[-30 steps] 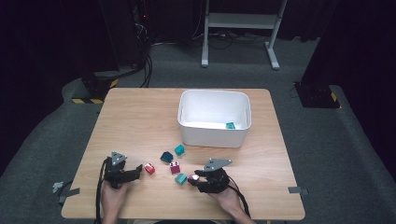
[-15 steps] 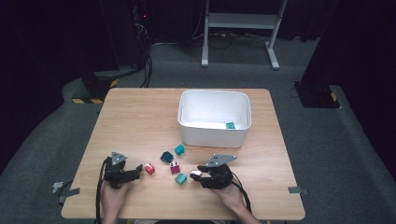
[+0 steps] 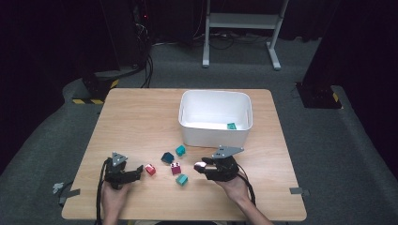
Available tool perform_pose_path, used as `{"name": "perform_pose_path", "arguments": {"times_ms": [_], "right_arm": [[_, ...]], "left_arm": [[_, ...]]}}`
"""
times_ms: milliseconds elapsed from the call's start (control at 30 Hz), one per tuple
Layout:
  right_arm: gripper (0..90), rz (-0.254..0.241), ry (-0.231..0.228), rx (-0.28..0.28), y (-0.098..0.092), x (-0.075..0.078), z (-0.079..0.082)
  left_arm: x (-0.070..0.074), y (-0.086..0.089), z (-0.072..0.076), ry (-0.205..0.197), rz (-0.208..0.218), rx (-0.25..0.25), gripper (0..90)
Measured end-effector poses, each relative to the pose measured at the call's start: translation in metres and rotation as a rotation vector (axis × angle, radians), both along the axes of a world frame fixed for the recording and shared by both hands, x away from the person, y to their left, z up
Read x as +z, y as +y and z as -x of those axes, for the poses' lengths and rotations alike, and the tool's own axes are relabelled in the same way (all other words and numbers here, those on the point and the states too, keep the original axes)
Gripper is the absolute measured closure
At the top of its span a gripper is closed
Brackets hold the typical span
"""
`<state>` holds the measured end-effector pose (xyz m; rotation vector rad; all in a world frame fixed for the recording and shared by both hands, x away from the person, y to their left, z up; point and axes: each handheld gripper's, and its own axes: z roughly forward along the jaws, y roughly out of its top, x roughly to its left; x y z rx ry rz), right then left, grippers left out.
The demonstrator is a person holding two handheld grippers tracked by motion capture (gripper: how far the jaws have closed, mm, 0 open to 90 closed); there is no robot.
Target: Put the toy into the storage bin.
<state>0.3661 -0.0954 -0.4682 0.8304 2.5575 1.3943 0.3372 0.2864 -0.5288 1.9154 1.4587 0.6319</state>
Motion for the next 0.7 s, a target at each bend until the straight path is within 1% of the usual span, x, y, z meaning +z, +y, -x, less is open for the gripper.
{"name": "perform_pose_path", "arguments": {"times_ms": [33,100,133,167,333,533,600,700], "right_arm": [[56.2,-0.007,-0.006,-0.001,-0.002,0.006,-0.002],[56.1,-0.014,-0.006,-0.003,-0.003,0.009,-0.003],[56.2,-0.027,-0.004,-0.004,-0.005,0.014,-0.005],[56.2,-0.027,-0.004,-0.004,-0.005,0.014,-0.005],[56.2,-0.048,-0.025,-0.011,-0.01,0.03,-0.012],[56.2,-0.04,-0.032,-0.015,-0.014,0.044,-0.019],[56.2,-0.04,-0.034,-0.017,-0.014,0.046,-0.02],[56.2,-0.056,-0.047,-0.028,-0.019,0.057,-0.025]], "left_arm": [[0.0,0.0,0.0,0.0,0.0,0.0,15.5],[0.0,0.0,0.0,0.0,0.0,0.0,15.5],[0.0,0.0,0.0,0.0,0.0,0.0,15.5],[0.0,0.0,0.0,0.0,0.0,0.0,15.5],[0.0,0.0,0.0,0.0,0.0,0.0,15.5],[0.0,0.0,0.0,0.0,0.0,0.0,15.5],[0.0,0.0,0.0,0.0,0.001,0.001,15.5],[0.0,0.0,0.0,0.0,0.001,0.001,15.5]]}}
